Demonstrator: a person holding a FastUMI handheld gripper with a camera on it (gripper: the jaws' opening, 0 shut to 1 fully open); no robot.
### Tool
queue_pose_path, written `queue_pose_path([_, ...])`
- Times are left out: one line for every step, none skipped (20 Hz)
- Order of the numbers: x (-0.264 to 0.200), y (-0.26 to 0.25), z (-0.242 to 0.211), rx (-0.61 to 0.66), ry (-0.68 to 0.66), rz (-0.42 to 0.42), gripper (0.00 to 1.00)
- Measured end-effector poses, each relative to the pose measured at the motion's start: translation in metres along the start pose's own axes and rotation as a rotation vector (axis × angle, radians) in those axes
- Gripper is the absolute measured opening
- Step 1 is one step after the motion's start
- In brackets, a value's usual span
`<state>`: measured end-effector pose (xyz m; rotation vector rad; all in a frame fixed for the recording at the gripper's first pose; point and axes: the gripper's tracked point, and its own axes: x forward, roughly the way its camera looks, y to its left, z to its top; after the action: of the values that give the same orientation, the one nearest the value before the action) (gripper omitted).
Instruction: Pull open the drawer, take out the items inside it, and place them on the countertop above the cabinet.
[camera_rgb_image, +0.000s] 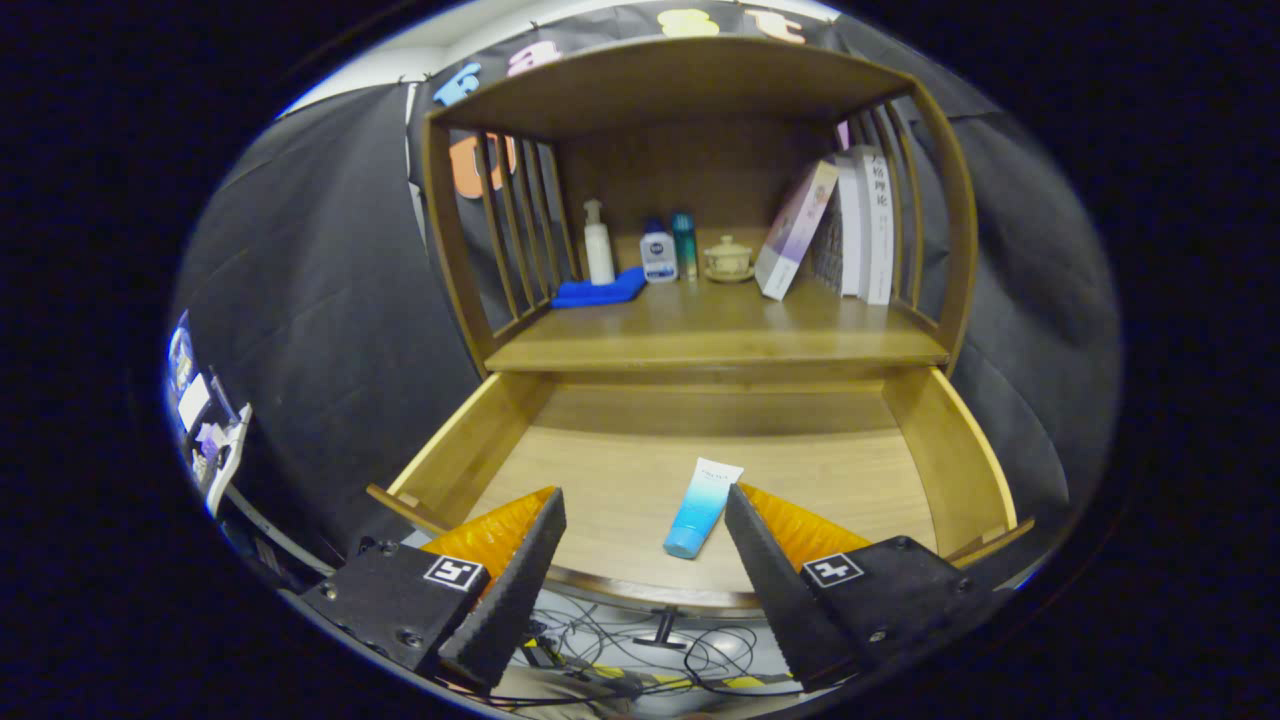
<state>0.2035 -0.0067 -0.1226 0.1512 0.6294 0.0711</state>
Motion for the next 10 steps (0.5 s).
queue_pose_path([0.008,-0.004,0.003,0.008,0.027,-0.012,1.00])
queue_pose_path([0.015,-0.009,0.005,0.024,0.064,-0.027,1.00])
queue_pose_path([0.023,-0.013,0.005,0.056,0.107,-0.044,1.00])
queue_pose_path([0.031,-0.013,0.004,0.085,0.157,-0.043,1.00])
queue_pose_path([0.039,-0.008,0.004,0.112,0.194,-0.023,1.00])
queue_pose_path([0.050,-0.006,0.000,0.123,0.232,-0.012,1.00])
queue_pose_path([0.057,-0.008,-0.005,0.122,0.277,-0.016,0.99])
queue_pose_path([0.063,-0.012,-0.009,0.121,0.315,-0.041,0.99])
queue_pose_path([0.069,-0.017,-0.016,0.118,0.353,-0.071,0.99])
queue_pose_path([0.076,-0.025,-0.021,0.125,0.379,-0.113,0.99])
